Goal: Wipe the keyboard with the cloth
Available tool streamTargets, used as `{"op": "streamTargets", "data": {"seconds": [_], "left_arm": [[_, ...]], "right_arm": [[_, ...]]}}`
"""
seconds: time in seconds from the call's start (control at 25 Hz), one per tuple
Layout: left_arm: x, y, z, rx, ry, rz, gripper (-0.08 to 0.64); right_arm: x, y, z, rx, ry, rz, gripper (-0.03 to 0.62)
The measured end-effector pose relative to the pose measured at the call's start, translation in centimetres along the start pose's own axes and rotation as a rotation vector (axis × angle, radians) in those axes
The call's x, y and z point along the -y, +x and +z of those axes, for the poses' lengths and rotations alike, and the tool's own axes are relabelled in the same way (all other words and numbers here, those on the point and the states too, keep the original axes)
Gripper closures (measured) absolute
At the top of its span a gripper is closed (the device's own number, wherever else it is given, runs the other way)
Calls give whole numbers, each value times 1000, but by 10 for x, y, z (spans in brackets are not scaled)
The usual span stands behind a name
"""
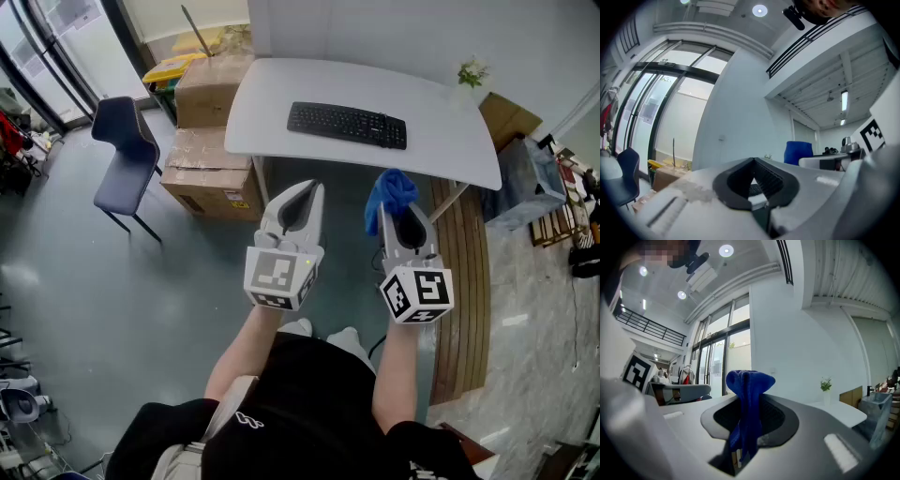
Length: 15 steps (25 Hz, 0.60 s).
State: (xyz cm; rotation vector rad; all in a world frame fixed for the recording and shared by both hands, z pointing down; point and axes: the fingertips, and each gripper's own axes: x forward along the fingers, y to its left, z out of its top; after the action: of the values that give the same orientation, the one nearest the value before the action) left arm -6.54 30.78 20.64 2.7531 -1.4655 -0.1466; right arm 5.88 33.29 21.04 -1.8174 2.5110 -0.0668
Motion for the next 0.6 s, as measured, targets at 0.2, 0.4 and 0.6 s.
{"op": "streamTargets", "data": {"seconds": [0.2, 0.4, 0.6], "left_arm": [[-5, -2, -3, -3, -5, 2, 561], [-12, -5, -5, -12, -21, 17, 561], [-18, -1, -9, -16, -25, 32, 561]], "right_arm": [[-1, -1, -1, 7, 22, -10, 497], [1, -3, 0, 3, 28, -12, 497], [3, 0, -2, 7, 37, 0, 497]]}}
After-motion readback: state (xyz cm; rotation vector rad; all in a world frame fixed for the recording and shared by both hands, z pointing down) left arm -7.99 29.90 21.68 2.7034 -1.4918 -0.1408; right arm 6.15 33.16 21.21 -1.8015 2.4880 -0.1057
